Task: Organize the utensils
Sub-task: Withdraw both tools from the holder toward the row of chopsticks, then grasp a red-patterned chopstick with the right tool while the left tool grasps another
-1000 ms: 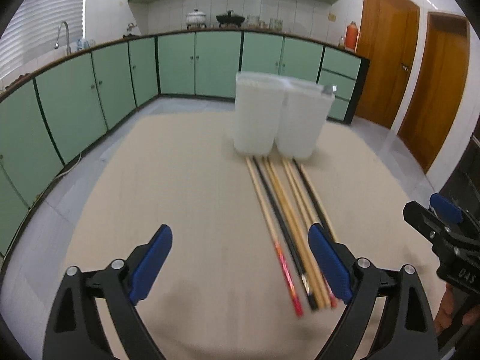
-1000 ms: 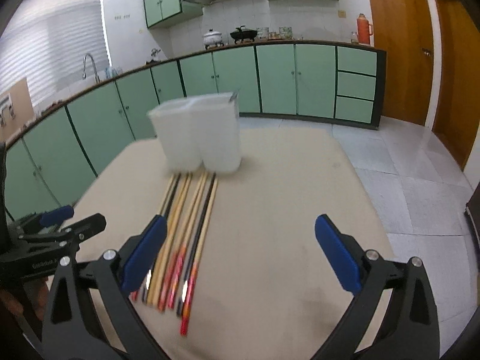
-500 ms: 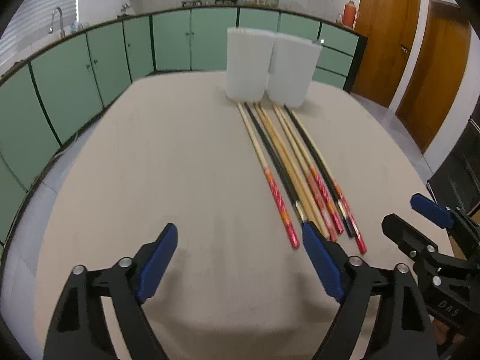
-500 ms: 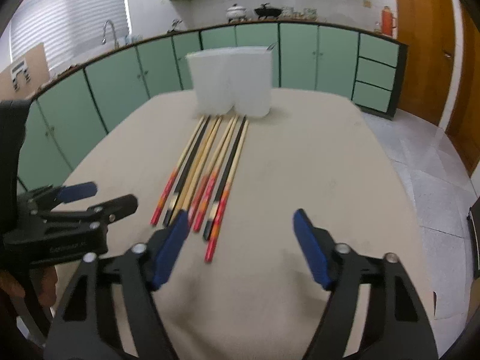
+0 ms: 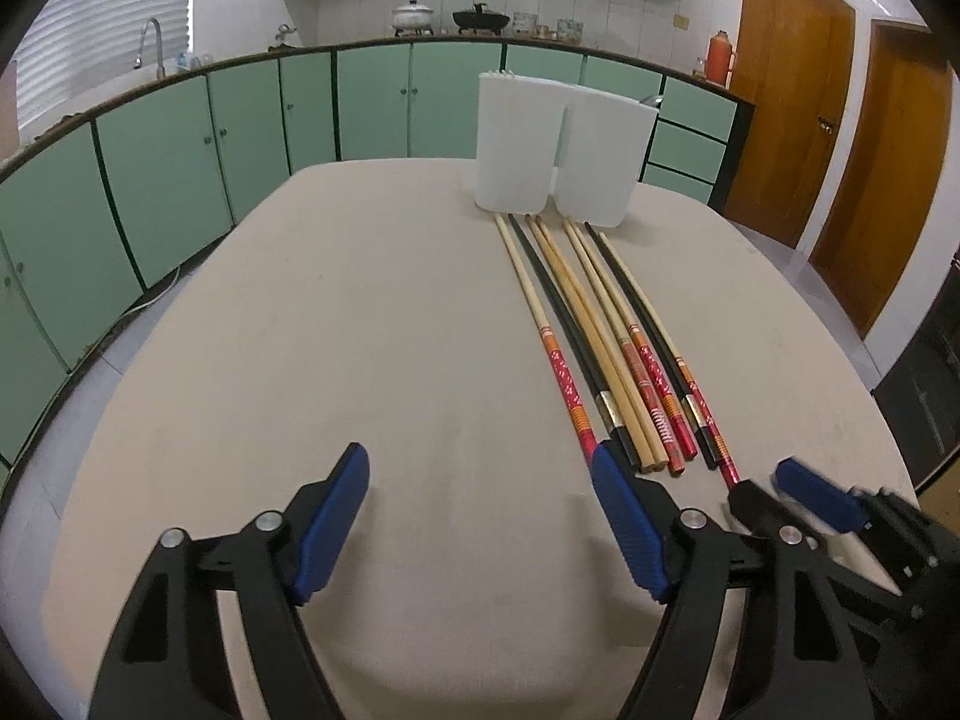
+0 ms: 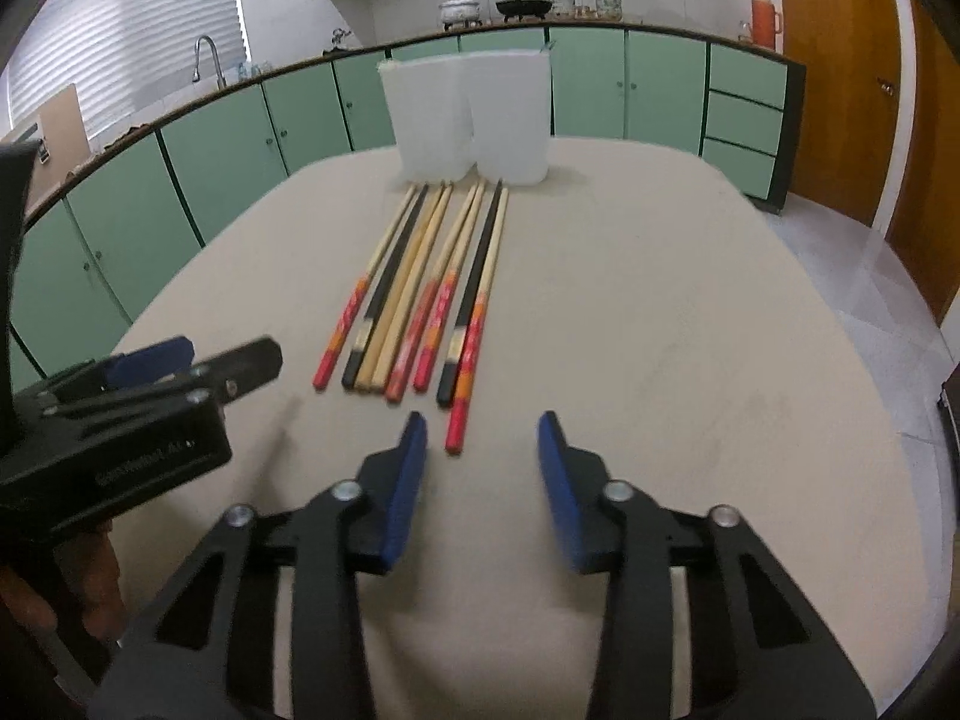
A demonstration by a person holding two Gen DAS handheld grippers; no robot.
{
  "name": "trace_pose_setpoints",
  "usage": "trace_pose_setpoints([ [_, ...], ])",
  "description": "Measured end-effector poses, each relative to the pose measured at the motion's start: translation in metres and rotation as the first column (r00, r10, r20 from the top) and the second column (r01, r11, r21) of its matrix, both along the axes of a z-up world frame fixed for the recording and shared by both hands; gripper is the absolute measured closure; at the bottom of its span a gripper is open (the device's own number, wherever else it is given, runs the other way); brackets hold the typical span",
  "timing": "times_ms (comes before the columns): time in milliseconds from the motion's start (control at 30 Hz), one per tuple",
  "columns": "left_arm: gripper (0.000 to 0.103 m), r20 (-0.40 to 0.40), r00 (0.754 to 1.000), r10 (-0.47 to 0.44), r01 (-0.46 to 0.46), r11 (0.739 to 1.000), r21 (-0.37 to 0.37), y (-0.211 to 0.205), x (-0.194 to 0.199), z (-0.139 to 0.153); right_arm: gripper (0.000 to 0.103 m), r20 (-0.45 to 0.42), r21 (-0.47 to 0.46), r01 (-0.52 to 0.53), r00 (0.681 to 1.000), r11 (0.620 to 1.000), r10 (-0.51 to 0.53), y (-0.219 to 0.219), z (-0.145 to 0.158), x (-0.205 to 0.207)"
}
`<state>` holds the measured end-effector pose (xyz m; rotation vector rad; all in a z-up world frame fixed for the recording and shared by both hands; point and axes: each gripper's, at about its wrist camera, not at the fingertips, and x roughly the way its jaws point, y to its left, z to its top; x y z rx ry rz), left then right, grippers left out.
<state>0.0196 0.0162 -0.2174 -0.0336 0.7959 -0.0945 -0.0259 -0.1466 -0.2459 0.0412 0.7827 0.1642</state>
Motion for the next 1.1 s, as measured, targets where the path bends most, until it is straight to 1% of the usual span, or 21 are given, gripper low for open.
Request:
trace_pose_setpoints([
  [100, 0.028, -0.009, 1.0, -0.003, 0.003, 1.0, 0.0, 0.001, 0.0, -0.003, 0.078, 0.016, -0.029, 0.0, 1.0, 1.0, 0.001, 0.004, -0.001, -0.001],
  [167, 0.028, -0.014, 1.0, -0.006, 0.006, 1.0, 0.0, 0.001, 0.001, -0.004, 0.086, 0.022, -0.043, -0.004, 1.0, 0.999, 0.005, 0.007, -0.002, -0.001],
  [233, 0.029, -0.019, 1.0, -0.014, 0.014, 1.0, -0.002, 0.0, 0.002, -0.004, 0.09, 0.024, -0.046, -0.004, 1.0, 0.999, 0.005, 0.007, -0.002, 0.0],
  [300, 0.029, -0.024, 0.999, -0.026, 0.025, 1.0, -0.007, -0.002, 0.003, -0.005, 0.098, 0.02, -0.038, -0.002, 1.0, 0.999, 0.002, 0.005, -0.003, 0.002],
  [433, 0.029, -0.036, 0.999, -0.039, 0.039, 0.999, -0.017, -0.005, 0.005, -0.007, 0.098, 0.014, -0.015, 0.006, 1.0, 1.0, -0.006, -0.002, -0.001, 0.004],
  [600, 0.03, -0.046, 0.998, -0.048, 0.048, 0.999, -0.005, -0.014, 0.011, -0.008, 0.098, 0.016, 0.009, 0.059, 0.998, 0.998, -0.059, -0.022, 0.004, 0.008],
  [667, 0.032, -0.046, 0.998, -0.046, 0.046, 0.999, 0.005, -0.019, 0.014, -0.009, 0.098, 0.011, 0.018, 0.078, 0.997, 0.997, -0.078, -0.029, 0.003, 0.01],
  [733, 0.038, -0.041, 0.998, -0.043, 0.043, 0.999, 0.018, -0.024, 0.016, -0.009, 0.098, 0.005, 0.027, 0.085, 0.996, 0.996, -0.085, -0.032, 0.001, 0.012],
  [800, 0.04, -0.038, 0.999, -0.036, 0.038, 0.999, 0.028, -0.025, 0.017, -0.01, 0.098, 0.005, 0.03, 0.082, 0.997, 0.996, -0.082, -0.032, 0.001, 0.012],
  [867, 0.045, -0.034, 0.999, -0.033, 0.034, 0.999, 0.03, -0.026, 0.015, -0.011, 0.098, 0.011, 0.025, 0.076, 0.997, 0.997, -0.076, -0.031, 0.001, 0.012],
  [967, 0.059, -0.029, 0.999, -0.026, 0.027, 0.999, 0.029, -0.025, 0.016, -0.011, 0.098, 0.014, 0.029, 0.072, 0.997, 0.997, -0.072, -0.029, 0.0, 0.013],
  [1033, 0.076, -0.028, 0.999, -0.038, 0.039, 0.999, 0.025, -0.026, 0.016, -0.011, 0.098, 0.015, 0.033, 0.07, 0.997, 0.997, -0.071, -0.029, 0.001, 0.013],
  [1067, 0.08, -0.028, 0.999, -0.044, 0.045, 0.999, 0.023, -0.026, 0.016, -0.011, 0.098, 0.014, 0.032, 0.07, 0.997, 0.997, -0.07, -0.028, 0.0, 0.013],
  [1100, 0.093, -0.032, 0.998, -0.056, 0.056, 0.998, 0.015, -0.027, 0.017, -0.011, 0.098, 0.013, 0.032, 0.069, 0.997, 0.997, -0.07, -0.028, 0.0, 0.013],
])
